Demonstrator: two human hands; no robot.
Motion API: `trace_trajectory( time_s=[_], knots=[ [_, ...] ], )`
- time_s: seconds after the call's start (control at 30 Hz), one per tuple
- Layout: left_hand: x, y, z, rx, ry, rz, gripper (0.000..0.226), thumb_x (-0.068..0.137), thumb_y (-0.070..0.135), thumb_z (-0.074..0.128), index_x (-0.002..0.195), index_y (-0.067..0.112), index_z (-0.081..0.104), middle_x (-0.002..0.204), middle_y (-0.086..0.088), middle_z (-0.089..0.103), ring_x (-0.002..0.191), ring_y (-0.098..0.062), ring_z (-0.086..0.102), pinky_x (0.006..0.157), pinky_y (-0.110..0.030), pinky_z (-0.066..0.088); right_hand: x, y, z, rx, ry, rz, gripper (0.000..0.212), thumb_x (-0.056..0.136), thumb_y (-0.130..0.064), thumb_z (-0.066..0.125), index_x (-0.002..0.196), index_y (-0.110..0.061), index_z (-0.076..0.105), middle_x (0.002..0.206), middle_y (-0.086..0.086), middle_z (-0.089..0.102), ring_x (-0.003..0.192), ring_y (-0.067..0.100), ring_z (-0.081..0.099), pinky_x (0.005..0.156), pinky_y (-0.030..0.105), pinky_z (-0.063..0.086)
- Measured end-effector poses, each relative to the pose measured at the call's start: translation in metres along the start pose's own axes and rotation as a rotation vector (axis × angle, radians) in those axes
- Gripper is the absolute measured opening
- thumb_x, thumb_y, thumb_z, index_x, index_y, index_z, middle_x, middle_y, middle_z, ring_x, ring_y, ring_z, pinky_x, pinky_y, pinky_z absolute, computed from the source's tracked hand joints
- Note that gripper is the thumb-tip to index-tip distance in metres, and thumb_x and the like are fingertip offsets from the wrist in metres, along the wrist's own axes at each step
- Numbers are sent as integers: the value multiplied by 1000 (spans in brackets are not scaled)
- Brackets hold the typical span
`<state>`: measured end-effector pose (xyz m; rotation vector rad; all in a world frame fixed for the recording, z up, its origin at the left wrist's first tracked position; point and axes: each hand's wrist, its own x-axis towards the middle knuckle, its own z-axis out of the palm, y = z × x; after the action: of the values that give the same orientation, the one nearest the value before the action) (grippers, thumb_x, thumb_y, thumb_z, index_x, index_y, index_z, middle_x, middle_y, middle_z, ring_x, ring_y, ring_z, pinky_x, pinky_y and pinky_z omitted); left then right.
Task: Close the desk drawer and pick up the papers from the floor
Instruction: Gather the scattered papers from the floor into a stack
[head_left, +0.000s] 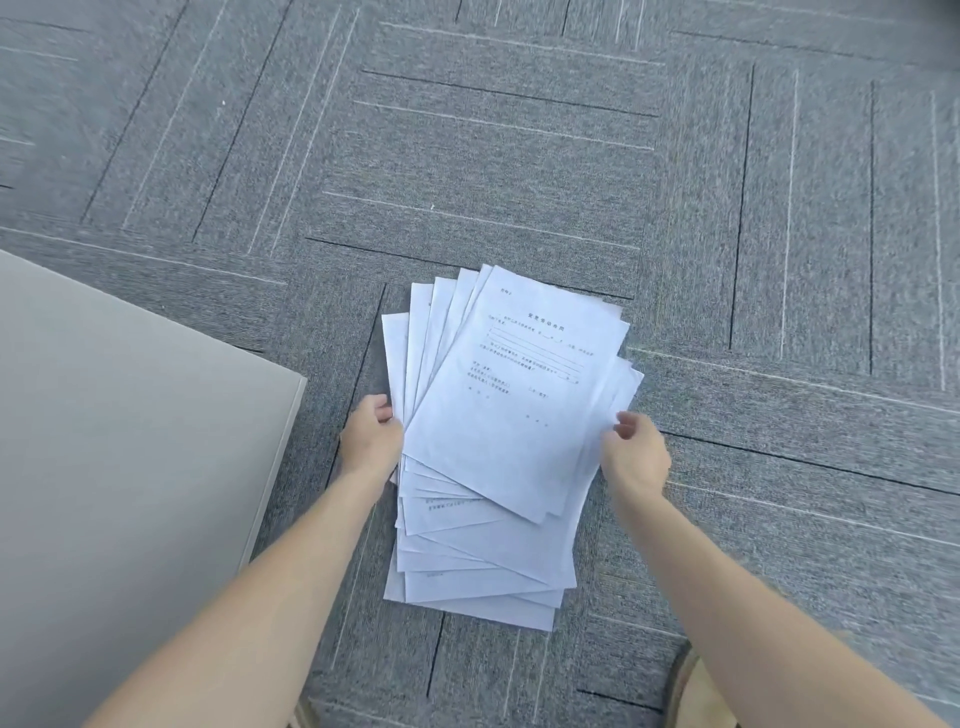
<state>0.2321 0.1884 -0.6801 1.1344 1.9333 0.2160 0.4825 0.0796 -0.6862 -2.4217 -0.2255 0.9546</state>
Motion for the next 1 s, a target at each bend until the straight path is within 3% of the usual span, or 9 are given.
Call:
trace_trajectory(
  time_s=[0.07,0.23,0.33,0.47,0.53,0.67,0.83,0.93,1.0],
  knots=[
    [1,-1,1,49,15,-18,40,90,13,52,130,11,56,119,-7,67,112,-28,61,92,-32,44,-1,3,3,-73,58,19,30,91,-12,53,119,-7,63,116,11,65,101,31,64,88,38,51],
    [-2,-1,8,148,-61,20,32,91,12,50,124,11,54,101,-6,61,95,-28,59,83,-36,45,-4,12,16,-145,-65,-56,17,87,-11,44,80,-4,57,101,27,63,66,27,47,62,32,37],
    [-8,-4,11,198,-116,64,32,92,9,47,123,15,53,98,-5,60,92,-28,59,83,-39,47,-8,9,19,-194,-141,-113,17,88,-9,45,72,-14,49,95,26,62,66,27,44,54,29,30],
    [-14,-8,11,256,-146,98,41,91,11,50,131,18,50,102,-7,64,96,-29,62,82,-38,47,-19,6,18,-135,-145,-130,15,87,-7,43,80,-15,54,88,17,54,86,30,52,69,32,38],
    [-19,-7,10,261,-172,89,46,91,10,49,135,21,46,103,-8,63,95,-30,62,80,-37,47,-22,6,19,-152,-157,-112,17,91,-7,43,97,-8,59,97,16,50,91,33,54,76,34,40],
    [-25,-8,10,245,-224,48,55,87,12,48,139,30,38,107,-11,66,92,-35,67,87,-43,56,-27,4,21,-192,-182,-49,31,98,-14,46,123,2,50,127,23,48,86,29,44,78,32,35],
    [-27,-15,13,225,-260,25,65,86,16,46,143,41,29,118,-14,67,92,-37,70,87,-47,58,-25,5,23,-165,-201,7,22,98,-18,44,110,-1,49,116,24,60,96,34,53,82,38,41],
    [-27,-18,13,206,-261,33,66,87,17,45,146,41,26,119,-14,67,92,-34,69,87,-45,58,-28,6,22,-120,-245,17,21,97,-17,43,110,-1,48,106,19,59,91,31,52,77,36,39],
    [-27,-18,12,243,-234,55,65,90,18,45,150,34,24,127,-15,62,103,-34,65,93,-42,53,-29,7,22,-75,-289,3,18,96,-17,48,110,-5,51,106,14,60,94,30,55,78,35,43]
  ],
)
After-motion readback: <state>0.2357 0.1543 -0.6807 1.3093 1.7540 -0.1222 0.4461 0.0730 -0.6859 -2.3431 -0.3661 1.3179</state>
